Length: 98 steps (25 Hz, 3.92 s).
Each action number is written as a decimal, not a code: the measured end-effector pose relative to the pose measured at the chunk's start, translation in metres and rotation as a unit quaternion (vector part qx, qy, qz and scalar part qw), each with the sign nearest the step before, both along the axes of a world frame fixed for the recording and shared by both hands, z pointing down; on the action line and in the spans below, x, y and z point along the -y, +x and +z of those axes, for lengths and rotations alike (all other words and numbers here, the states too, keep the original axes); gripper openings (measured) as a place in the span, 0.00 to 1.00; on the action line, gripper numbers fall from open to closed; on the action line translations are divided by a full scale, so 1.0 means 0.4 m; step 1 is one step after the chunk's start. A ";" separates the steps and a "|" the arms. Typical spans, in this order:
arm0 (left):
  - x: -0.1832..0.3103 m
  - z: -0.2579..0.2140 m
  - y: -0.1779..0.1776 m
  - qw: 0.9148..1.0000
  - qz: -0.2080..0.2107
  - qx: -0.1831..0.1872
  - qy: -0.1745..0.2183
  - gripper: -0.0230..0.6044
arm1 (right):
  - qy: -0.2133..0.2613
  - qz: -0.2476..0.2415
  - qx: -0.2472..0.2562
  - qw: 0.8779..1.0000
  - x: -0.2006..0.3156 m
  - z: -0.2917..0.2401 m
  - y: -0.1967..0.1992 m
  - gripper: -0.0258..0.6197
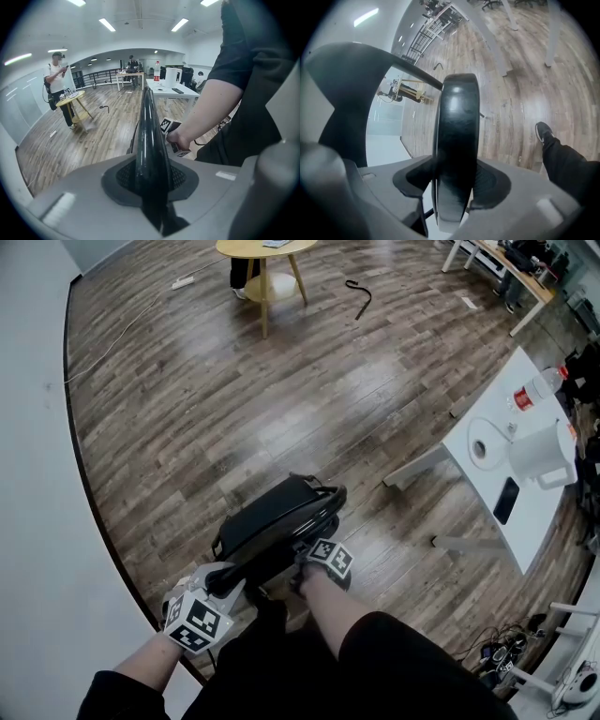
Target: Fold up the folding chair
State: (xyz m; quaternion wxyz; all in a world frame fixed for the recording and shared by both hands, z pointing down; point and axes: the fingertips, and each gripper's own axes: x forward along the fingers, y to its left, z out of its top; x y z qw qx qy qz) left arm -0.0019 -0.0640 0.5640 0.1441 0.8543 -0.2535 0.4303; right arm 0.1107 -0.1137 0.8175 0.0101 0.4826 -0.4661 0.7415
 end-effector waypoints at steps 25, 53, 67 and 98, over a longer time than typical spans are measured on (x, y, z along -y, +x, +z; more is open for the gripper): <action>0.038 -0.025 -0.027 1.000 0.005 0.005 0.006 0.15 | -0.010 0.023 -0.040 0.999 0.100 -0.056 -0.053 0.37; 0.062 -0.032 -0.032 1.000 -0.001 0.005 0.012 0.17 | -0.005 0.049 -0.041 0.998 0.193 -0.118 -0.112 0.35; 0.102 -0.034 -0.039 1.000 -0.006 0.008 0.019 0.17 | 0.039 -0.012 -0.010 0.999 0.195 -0.127 -0.113 0.48; 0.182 -0.030 -0.034 0.999 0.023 -0.002 0.031 0.16 | 0.204 -0.117 0.009 0.972 0.092 -0.514 -0.117 0.48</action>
